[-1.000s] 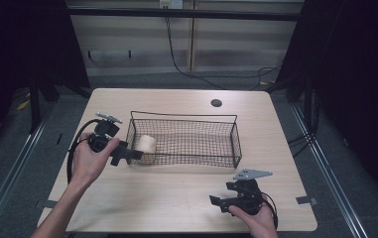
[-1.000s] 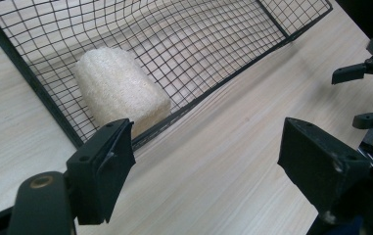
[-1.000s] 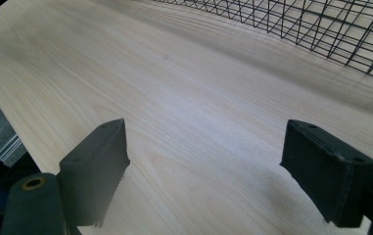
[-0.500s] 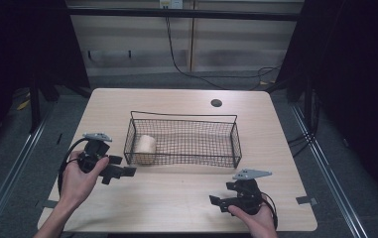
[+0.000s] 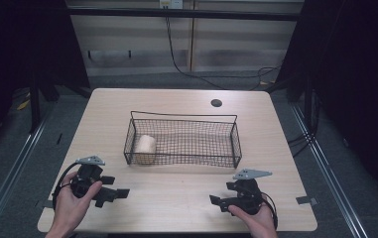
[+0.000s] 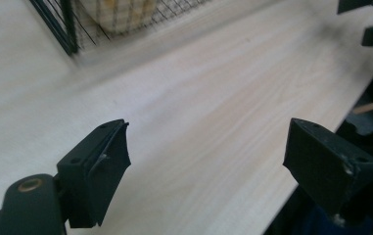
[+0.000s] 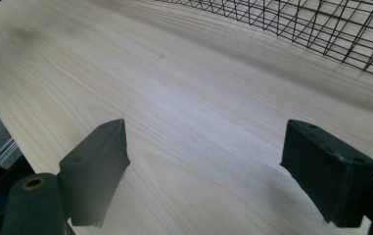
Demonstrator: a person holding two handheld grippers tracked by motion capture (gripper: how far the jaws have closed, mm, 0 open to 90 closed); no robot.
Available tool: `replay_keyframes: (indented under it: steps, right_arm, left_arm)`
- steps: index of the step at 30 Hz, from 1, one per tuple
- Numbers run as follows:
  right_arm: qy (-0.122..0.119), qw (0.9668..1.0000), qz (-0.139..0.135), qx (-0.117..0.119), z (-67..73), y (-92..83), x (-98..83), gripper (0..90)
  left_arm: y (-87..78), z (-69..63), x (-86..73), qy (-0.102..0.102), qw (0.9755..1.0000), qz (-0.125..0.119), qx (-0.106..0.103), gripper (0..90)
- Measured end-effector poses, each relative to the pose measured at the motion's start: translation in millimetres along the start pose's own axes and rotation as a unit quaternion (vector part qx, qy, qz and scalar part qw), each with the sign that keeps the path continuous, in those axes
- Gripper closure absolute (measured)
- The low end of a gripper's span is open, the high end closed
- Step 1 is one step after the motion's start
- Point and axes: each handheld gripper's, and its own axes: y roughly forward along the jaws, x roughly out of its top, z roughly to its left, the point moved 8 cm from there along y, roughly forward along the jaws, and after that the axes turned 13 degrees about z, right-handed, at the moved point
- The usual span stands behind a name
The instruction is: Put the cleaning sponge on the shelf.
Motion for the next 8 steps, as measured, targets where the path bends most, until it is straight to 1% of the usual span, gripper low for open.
replay_keyframes:
  steps: [1, 2, 3, 4, 5, 6, 7, 8]
  right_arm:
    - [0.0, 1.0, 0.001, -0.001, -0.3, 0.2, 0.1, 16.8]
    - [0.0, 1.0, 0.001, -0.001, -0.3, 0.2, 0.1, 16.8]
    - [-0.002, 1.0, 0.0, -0.002, -0.2, 0.3, 0.2, 16.9]
    - [-0.004, 0.9999, 0.007, -0.014, -2.2, 1.2, -1.2, 17.1]
    - [-0.004, 0.9999, 0.007, -0.014, -2.2, 1.2, -1.2, 17.1]
    - [0.0, 0.9998, 0.01, -0.016, -3.6, 1.6, -2.0, 17.1]
    - [0.006, 0.9998, 0.009, -0.016, -6.2, 2.3, -1.9, 17.1]
    - [0.008, 0.9998, 0.009, -0.018, -7.6, 2.3, -1.7, 17.5]
  left_arm:
    - [0.9, 3.3, -4.7, 0.001, 0.9999, 0.001, 0.012, 16.6]
    - [0.9, 3.3, -4.7, 0.001, 0.9999, 0.001, 0.012, 16.6]
    - [1.8, 5.1, -8.6, -0.003, 1.0, 0.001, 0.008, 16.6]
    - [2.6, 5.9, -11.5, -0.011, 0.9999, -0.005, 0.002, 16.6]
    - [3.7, 7.2, -14.1, -0.013, 0.9999, -0.006, 0.001, 16.6]
    - [6.0, 9.4, -18.8, -0.011, 0.9999, 0.001, 0.007, 16.6]
    - [7.2, 10.5, -20.7, -0.01, 0.9999, 0.0, 0.01, 16.6]
    - [8.2, 10.6, -22.5, -0.016, 0.9998, -0.008, 0.007, 16.6]
